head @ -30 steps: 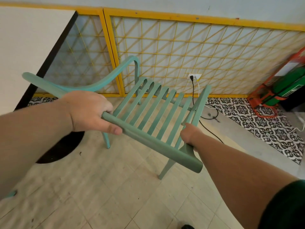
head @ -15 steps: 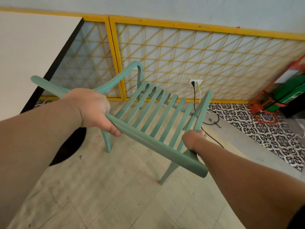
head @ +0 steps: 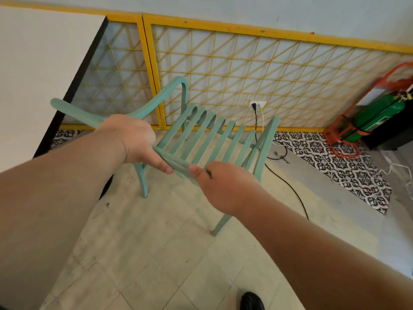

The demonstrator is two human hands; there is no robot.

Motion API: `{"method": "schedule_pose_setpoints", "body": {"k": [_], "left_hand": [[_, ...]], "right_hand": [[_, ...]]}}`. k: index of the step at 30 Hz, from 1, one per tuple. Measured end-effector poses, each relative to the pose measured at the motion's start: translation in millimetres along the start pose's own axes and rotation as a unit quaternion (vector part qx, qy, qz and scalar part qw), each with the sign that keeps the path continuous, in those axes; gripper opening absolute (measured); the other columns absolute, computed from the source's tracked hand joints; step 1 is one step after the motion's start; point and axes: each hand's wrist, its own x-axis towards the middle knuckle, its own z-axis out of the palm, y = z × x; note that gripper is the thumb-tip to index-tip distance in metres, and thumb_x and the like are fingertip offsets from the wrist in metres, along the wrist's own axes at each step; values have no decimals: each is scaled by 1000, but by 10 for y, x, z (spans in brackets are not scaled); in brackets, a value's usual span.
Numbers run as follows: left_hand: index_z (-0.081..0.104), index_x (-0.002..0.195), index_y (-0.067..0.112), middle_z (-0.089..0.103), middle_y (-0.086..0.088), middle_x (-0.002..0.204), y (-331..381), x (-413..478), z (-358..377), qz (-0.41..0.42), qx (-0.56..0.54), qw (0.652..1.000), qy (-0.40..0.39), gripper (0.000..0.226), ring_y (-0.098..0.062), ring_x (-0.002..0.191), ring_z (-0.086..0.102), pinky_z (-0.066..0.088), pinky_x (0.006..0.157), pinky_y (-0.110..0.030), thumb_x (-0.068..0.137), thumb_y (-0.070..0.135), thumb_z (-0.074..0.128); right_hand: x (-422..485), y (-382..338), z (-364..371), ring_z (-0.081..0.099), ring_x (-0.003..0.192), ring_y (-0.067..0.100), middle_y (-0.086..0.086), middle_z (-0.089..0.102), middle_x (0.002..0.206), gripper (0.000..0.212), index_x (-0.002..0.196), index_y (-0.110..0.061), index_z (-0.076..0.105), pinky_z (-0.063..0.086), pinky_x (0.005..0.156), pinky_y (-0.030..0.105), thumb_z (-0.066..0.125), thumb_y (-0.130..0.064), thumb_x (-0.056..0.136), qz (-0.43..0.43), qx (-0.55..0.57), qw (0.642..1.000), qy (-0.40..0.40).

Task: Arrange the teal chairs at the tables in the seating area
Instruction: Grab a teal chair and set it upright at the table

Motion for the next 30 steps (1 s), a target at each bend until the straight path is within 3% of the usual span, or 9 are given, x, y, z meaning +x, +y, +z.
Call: {"method": "schedule_pose_setpoints", "body": {"k": [3, 13, 23, 30], "left_hand": [[67, 67, 21, 64, 5, 67, 2, -23, -12, 6, -5, 1000, -4, 112, -16, 68, 64, 48, 58, -32, 24, 114, 23], [68, 67, 19, 65, 5, 64, 68, -37, -28, -21, -24, 999, 12, 113, -17, 66, 66, 49, 57, -31, 24, 115, 26], [68, 70, 24, 67, 6, 70, 328, -102, -54, -59, -24, 998, 8, 108, -15, 69, 63, 50, 61, -31, 28, 115, 28], [66, 65, 22, 66, 5, 65, 650, -170, -15, -103, -87, 990, 33, 99, -17, 66, 62, 49, 61, -31, 32, 112, 40]], "right_hand": [[29, -11, -29, 62, 62, 18, 1, 64, 71, 73, 80, -19, 60, 51, 55, 33, 19, -79, 95, 21, -1, 1000, 12], [138, 69, 39, 61, 56, 17, -2, 61, 64, 73, 73, -23, 59, 55, 53, 34, 20, -82, 93, 4, -64, 995, 79], [106, 353, -47, 63, 61, 18, -2, 65, 68, 76, 75, -22, 63, 57, 56, 36, 22, -84, 91, -29, -80, 993, 82], [101, 676, -199, 61, 59, 18, -2, 60, 65, 78, 70, -22, 59, 50, 52, 33, 20, -86, 89, -51, -129, 988, 72]]}}
